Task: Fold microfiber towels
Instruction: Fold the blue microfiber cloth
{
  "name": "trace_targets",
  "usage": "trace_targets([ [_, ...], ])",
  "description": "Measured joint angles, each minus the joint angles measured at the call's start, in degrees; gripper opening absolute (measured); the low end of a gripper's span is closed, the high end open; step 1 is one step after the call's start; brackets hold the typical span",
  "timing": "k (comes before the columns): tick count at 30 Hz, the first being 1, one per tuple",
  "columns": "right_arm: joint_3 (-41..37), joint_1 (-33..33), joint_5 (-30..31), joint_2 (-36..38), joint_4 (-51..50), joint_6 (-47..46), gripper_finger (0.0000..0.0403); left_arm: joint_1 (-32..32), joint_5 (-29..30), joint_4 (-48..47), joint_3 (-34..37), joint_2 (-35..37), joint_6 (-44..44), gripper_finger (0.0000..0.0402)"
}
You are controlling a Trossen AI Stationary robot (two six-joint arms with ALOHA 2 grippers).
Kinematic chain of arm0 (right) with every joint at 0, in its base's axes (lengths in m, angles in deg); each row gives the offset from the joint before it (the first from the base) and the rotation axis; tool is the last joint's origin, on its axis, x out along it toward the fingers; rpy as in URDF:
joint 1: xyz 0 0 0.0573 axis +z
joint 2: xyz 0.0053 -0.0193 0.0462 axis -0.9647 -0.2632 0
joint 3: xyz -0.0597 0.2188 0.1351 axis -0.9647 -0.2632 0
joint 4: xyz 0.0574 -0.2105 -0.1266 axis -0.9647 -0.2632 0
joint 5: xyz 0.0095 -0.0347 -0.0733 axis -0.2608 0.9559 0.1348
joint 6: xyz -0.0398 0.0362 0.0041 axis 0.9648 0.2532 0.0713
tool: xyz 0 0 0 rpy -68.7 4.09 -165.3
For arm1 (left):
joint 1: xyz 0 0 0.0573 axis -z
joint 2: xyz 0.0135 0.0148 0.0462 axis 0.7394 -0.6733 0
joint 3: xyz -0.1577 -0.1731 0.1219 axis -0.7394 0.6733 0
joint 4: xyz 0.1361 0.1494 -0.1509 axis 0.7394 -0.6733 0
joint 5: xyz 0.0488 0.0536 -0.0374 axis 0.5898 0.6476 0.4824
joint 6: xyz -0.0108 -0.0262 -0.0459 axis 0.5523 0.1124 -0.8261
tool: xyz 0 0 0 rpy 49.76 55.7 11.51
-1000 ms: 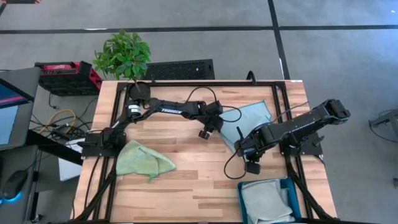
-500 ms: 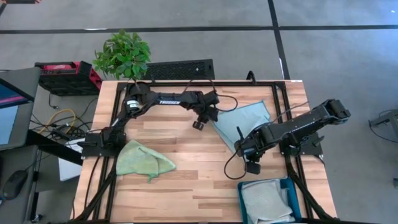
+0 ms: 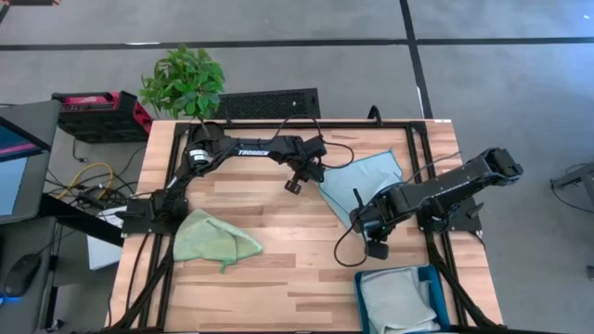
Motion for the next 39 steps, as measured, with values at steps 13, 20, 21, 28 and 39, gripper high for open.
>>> trace_targets([
  [13,0.0,0.0,1.2,0.0,0.0,-0.1,0.0065,-0.2,-4.0,-14.3,0.0,3.7,-11.5,0.0000],
  [20,0.0,0.0,6.6,0.0,-0.2,0.0,0.0128,1.4,-4.0,-22.2,-0.1,6.0,-17.2,0.0000],
  [21,0.0,0.0,6.7,0.0,-0.2,0.0,0.0140,1.8,-4.0,-22.7,-0.1,6.2,-17.9,0.0000],
  [28,-0.1,-0.8,6.2,0.0,1.8,0.6,0.0202,4.9,-4.0,-25.8,-0.2,6.4,-23.3,0.0000],
  [39,-6.1,0.1,-2.6,0.0,9.8,-1.6,0.0196,9.1,-4.0,-26.0,-0.2,8.0,-30.6,0.0000],
])
